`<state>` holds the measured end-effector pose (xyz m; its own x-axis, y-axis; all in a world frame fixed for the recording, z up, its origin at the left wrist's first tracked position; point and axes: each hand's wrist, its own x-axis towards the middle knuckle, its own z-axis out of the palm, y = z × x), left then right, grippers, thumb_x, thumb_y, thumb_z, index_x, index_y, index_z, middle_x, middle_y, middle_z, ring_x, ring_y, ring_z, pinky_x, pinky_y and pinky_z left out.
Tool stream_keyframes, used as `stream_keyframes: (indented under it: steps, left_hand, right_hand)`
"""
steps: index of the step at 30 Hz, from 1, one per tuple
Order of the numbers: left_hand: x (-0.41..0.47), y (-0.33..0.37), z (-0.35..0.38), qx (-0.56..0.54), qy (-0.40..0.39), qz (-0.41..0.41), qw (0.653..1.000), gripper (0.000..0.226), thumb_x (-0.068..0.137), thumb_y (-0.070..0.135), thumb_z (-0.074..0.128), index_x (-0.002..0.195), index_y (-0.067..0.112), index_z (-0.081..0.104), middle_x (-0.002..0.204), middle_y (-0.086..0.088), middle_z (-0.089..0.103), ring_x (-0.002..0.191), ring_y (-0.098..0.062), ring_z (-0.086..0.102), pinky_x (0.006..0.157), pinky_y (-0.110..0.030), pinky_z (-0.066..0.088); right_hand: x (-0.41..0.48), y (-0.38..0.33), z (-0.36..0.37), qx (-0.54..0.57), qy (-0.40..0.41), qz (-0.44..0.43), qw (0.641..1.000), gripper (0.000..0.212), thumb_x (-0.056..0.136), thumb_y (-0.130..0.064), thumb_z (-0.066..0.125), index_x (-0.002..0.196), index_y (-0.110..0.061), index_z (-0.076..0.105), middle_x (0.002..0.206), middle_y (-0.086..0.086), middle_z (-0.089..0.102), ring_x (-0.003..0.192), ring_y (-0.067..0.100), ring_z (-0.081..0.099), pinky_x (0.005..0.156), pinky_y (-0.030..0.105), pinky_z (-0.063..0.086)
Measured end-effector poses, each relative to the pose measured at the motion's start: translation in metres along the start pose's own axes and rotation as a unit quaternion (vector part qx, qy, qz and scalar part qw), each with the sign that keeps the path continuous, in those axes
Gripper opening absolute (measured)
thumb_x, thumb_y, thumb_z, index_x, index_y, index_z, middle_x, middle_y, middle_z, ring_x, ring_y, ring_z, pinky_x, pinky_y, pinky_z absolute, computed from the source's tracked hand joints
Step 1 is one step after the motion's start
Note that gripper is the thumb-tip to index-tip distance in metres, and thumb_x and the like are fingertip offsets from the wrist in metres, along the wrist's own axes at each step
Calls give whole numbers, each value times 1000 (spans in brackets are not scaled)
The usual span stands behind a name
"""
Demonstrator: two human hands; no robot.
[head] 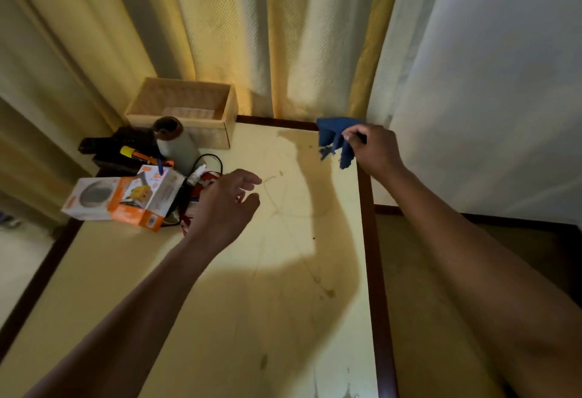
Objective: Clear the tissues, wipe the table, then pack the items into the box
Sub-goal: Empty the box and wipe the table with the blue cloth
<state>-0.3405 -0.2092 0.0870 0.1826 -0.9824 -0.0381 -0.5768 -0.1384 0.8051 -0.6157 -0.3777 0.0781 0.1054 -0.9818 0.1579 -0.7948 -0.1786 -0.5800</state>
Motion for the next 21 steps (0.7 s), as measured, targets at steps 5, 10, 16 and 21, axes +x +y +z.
stream_keyframes:
  steps: [5, 10, 16, 21]
  left_hand:
    - [-35, 47, -19, -48, -26, 34, 998, 23, 92, 25, 70, 114, 33, 67, 108, 11, 69, 102, -12, 65, 77, -26, 48]
    - [-77, 87, -49, -90, -35, 46, 994, 48, 96, 31, 63, 142, 31, 49, 135, 6, 55, 119, -15, 54, 75, -25, 43]
    - [-147, 117, -106, -174, -182, 76, 965, 35, 103, 31, 51, 136, 31, 59, 134, 2, 63, 125, -14, 55, 88, -25, 40]
    - [-200, 127, -133, -144, -223, 175, 948, 17, 99, 13, 63, 105, 25, 74, 102, 5, 76, 94, 1, 67, 84, -18, 49]
  right_hand:
    - [-93, -79, -63, 69, -27, -33, 997, 18, 101, -18, 58, 108, -22, 74, 105, -7, 75, 91, 5, 67, 70, 0, 41]
    - [-182, -151, -118, 61, -83, -66, 992, 39, 102, -10, 57, 134, -30, 49, 124, -3, 67, 100, 14, 69, 76, 23, 60]
    - [-283, -220, -169, 66, -106, -64, 990, 50, 101, -6, 59, 140, -31, 41, 139, 2, 64, 103, 5, 67, 79, 18, 54]
    - [-341, -256, -198, 54, -50, -56, 996, 32, 100, -14, 64, 127, -28, 53, 122, -7, 73, 84, -15, 64, 66, 4, 46]
